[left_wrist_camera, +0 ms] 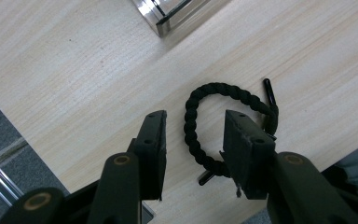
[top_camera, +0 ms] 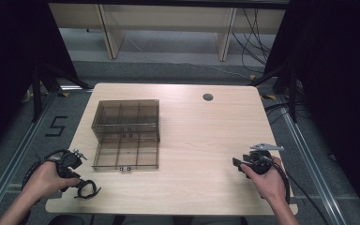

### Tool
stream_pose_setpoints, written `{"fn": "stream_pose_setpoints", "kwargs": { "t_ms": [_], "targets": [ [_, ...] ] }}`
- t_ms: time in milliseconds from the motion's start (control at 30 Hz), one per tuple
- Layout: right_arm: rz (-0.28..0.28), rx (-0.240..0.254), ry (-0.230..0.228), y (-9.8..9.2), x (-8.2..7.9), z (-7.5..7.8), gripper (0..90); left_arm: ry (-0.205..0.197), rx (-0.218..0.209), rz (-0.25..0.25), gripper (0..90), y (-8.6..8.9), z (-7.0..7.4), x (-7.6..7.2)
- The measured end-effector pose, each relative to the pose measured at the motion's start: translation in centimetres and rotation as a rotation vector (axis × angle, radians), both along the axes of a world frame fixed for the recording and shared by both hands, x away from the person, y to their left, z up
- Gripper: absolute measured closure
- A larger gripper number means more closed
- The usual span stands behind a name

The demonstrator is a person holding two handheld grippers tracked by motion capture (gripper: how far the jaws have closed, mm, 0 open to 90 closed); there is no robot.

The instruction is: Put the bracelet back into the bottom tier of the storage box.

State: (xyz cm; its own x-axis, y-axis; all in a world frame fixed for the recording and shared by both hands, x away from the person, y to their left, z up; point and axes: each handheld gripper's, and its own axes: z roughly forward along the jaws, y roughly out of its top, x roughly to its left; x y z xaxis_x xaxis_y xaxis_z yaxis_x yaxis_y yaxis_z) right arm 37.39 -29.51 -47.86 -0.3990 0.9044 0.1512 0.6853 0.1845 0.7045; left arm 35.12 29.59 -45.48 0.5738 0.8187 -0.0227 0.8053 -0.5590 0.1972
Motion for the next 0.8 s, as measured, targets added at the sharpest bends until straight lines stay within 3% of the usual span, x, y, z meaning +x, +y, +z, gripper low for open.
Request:
{"fn": "stream_pose_setpoints", "kwargs": {
  "t_ms": [333,467,533,633,800],
  "targets": [
    [-0.023,-0.015,0.017,0.2,-0.1,0.2,47.8,0.005,-0.012,0.014,59.2,0.1,-0.4,0.1],
    [-0.006,0.006,0.009,0.2,0.0,0.0,47.8,0.032,-0.004,0.023,61.5,0.3,-0.6,0.3],
    [-0.02,-0.01,0.015,0.2,-0.1,0.1,47.8,0.03,-0.025,0.057,61.7,0.2,-0.8,0.3],
    [-0.016,-0.013,0.014,0.2,0.0,0.1,47.7,0.043,-0.022,0.068,63.0,0.2,-0.9,0.6],
    [-0.018,-0.014,0.017,0.2,0.0,0.1,47.7,0.057,-0.01,0.056,65.5,0.0,-1.1,0.9]
  ]
}}
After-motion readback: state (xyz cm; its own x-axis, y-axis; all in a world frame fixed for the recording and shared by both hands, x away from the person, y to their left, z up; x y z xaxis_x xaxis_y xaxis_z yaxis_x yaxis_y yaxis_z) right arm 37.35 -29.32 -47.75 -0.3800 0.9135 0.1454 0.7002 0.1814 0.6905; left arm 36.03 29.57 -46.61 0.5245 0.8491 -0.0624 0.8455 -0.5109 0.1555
